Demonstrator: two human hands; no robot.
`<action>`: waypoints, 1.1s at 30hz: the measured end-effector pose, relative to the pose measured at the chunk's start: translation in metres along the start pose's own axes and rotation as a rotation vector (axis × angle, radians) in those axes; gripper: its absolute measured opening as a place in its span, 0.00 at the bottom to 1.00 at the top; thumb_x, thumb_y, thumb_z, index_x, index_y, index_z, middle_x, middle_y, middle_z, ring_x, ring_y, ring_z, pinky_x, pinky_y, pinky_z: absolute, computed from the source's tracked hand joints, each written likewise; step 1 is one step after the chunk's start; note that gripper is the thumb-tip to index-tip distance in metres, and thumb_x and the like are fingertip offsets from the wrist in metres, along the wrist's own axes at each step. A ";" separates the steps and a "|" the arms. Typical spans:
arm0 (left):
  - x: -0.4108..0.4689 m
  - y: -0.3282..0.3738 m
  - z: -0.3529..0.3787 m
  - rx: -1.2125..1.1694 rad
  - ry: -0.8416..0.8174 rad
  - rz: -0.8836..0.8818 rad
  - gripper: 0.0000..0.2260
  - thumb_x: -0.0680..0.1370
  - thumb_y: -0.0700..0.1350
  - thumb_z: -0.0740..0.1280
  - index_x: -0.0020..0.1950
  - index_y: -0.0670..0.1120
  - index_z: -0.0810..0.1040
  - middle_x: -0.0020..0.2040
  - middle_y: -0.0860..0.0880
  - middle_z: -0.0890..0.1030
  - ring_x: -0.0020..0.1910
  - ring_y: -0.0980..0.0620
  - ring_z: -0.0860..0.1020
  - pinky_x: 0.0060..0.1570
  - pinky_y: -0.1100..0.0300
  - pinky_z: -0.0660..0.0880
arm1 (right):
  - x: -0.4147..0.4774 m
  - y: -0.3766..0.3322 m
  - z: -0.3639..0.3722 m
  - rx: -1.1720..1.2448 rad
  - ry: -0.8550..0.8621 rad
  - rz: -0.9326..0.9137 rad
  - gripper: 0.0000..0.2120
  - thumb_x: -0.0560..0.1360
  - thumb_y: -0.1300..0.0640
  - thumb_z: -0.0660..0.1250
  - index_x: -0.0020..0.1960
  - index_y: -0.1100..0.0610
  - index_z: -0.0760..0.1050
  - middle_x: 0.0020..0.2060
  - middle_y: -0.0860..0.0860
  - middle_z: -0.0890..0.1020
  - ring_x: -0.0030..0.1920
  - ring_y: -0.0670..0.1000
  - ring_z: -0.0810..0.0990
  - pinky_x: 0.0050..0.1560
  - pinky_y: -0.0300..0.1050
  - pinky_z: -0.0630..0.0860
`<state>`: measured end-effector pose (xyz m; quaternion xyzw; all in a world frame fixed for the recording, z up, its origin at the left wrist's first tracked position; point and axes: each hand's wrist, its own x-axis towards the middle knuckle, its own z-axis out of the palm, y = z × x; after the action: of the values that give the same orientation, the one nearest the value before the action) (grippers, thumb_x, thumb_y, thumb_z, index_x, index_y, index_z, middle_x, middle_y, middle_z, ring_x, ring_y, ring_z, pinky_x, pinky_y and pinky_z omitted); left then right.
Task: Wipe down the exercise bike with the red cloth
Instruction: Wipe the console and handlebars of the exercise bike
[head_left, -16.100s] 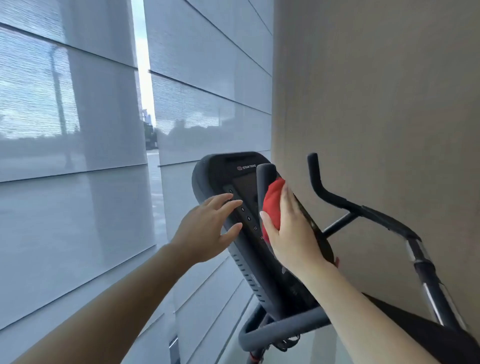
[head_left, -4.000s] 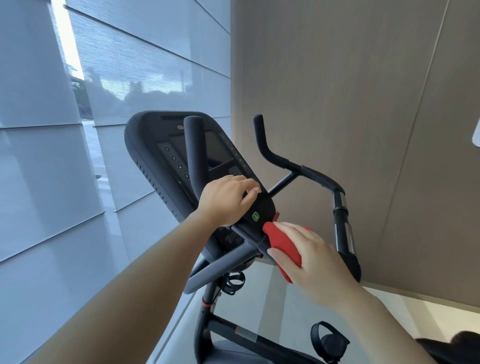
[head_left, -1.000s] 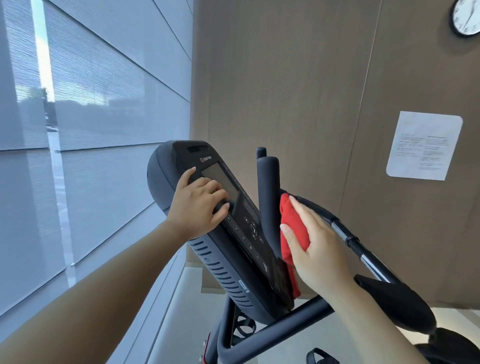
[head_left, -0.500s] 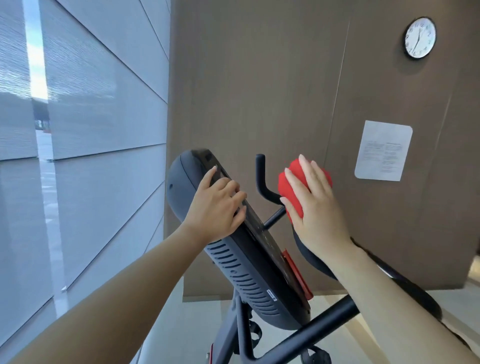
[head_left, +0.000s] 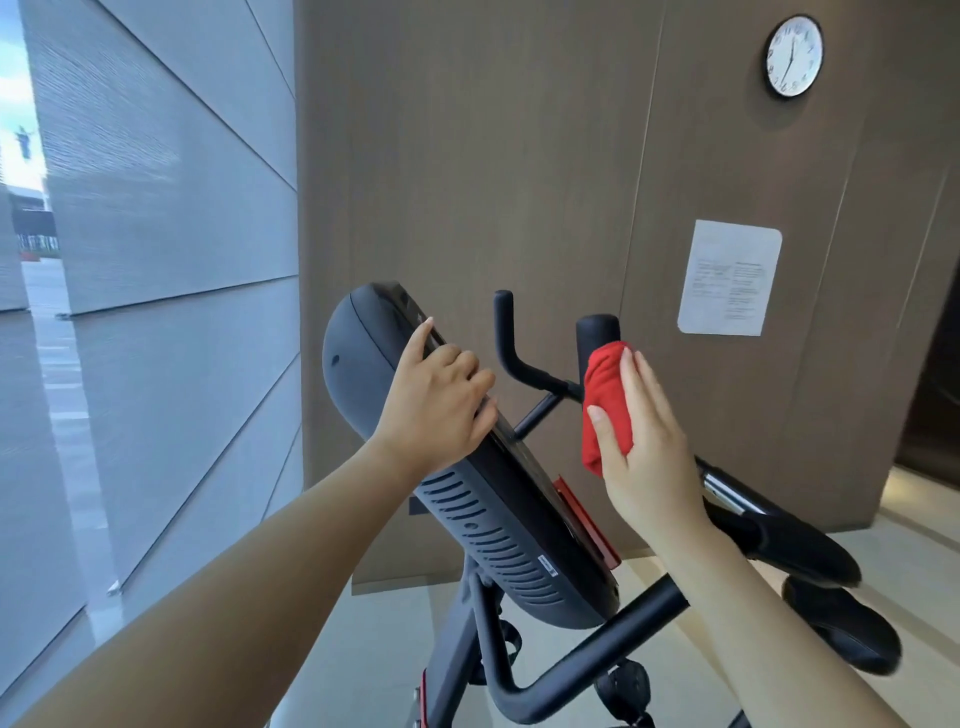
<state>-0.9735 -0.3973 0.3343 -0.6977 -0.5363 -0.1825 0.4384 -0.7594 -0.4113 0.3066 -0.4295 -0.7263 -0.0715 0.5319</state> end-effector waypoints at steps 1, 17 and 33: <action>0.000 0.000 -0.001 -0.003 -0.001 -0.002 0.21 0.79 0.54 0.49 0.48 0.51 0.80 0.43 0.52 0.79 0.49 0.50 0.77 0.72 0.45 0.43 | -0.003 0.001 0.000 -0.002 -0.007 -0.001 0.28 0.78 0.47 0.54 0.75 0.53 0.54 0.75 0.51 0.59 0.73 0.52 0.60 0.67 0.37 0.56; -0.001 0.010 -0.003 -0.022 0.040 -0.055 0.19 0.78 0.54 0.52 0.47 0.51 0.82 0.43 0.52 0.81 0.47 0.49 0.78 0.70 0.46 0.49 | -0.028 0.038 -0.020 0.102 -0.187 -0.020 0.27 0.78 0.51 0.59 0.75 0.49 0.56 0.68 0.39 0.61 0.69 0.42 0.62 0.67 0.39 0.59; 0.001 0.064 -0.006 0.034 -0.072 -0.331 0.19 0.75 0.58 0.53 0.45 0.54 0.82 0.44 0.55 0.82 0.52 0.50 0.78 0.71 0.43 0.46 | 0.031 0.106 -0.054 0.658 -0.597 0.004 0.18 0.76 0.60 0.66 0.58 0.39 0.74 0.49 0.26 0.78 0.53 0.28 0.74 0.50 0.21 0.66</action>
<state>-0.9135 -0.4047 0.3117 -0.5984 -0.6625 -0.2180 0.3944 -0.6488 -0.3582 0.3179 -0.2406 -0.8313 0.2917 0.4073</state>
